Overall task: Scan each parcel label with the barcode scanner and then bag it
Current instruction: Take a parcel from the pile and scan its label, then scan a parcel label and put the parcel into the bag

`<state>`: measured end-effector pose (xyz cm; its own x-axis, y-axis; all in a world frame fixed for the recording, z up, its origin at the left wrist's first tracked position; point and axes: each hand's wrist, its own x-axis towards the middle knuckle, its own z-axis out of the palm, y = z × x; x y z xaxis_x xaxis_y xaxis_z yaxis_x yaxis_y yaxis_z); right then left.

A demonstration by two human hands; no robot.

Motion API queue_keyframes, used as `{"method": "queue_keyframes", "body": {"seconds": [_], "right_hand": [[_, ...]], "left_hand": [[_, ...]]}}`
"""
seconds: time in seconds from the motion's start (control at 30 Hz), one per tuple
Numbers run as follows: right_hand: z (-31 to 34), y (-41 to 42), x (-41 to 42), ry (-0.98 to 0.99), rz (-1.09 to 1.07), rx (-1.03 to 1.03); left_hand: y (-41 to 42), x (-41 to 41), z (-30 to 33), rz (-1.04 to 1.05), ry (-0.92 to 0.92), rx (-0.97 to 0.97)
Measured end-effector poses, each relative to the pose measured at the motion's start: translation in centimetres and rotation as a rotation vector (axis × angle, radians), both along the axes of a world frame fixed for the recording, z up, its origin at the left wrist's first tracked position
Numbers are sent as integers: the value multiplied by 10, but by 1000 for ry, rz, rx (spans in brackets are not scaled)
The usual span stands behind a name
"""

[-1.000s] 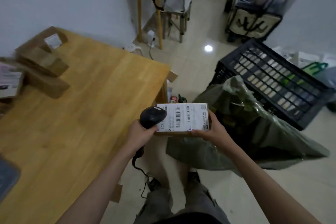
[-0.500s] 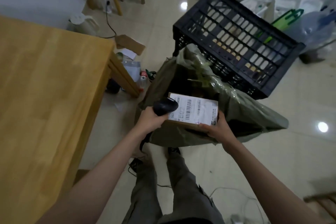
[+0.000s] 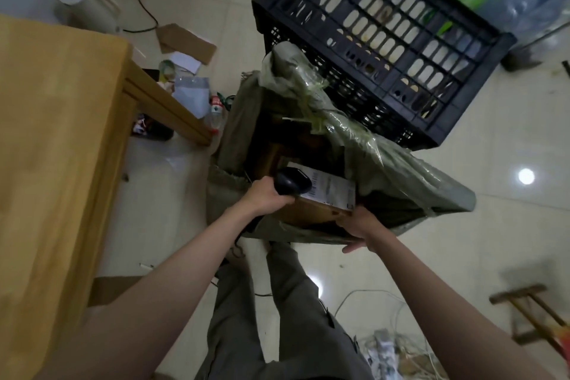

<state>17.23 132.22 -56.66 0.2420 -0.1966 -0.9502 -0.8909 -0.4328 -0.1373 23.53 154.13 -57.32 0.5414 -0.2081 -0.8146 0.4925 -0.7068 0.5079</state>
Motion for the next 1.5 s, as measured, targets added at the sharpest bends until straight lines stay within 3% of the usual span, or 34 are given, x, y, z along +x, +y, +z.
{"method": "queue_keyframes", "body": {"seconds": [0.17, 0.3, 0.53, 0.87, 1.17, 1.5], "right_hand": [[7, 1, 6, 67, 251, -52], [16, 7, 4, 118, 575, -122], [28, 31, 3, 256, 930, -82], [90, 126, 38, -197, 1035, -96], [190, 302, 86, -578, 1146, -2], [265, 540, 76, -745, 1397, 111]], "left_hand": [[9, -4, -5, 51, 11, -14], [17, -3, -4, 147, 3, -85], [42, -20, -1, 41, -82, -57], [132, -33, 78, 61, -220, 26], [300, -68, 207, 411, -385, 144], [491, -172, 279, 827, -454, 289]]}}
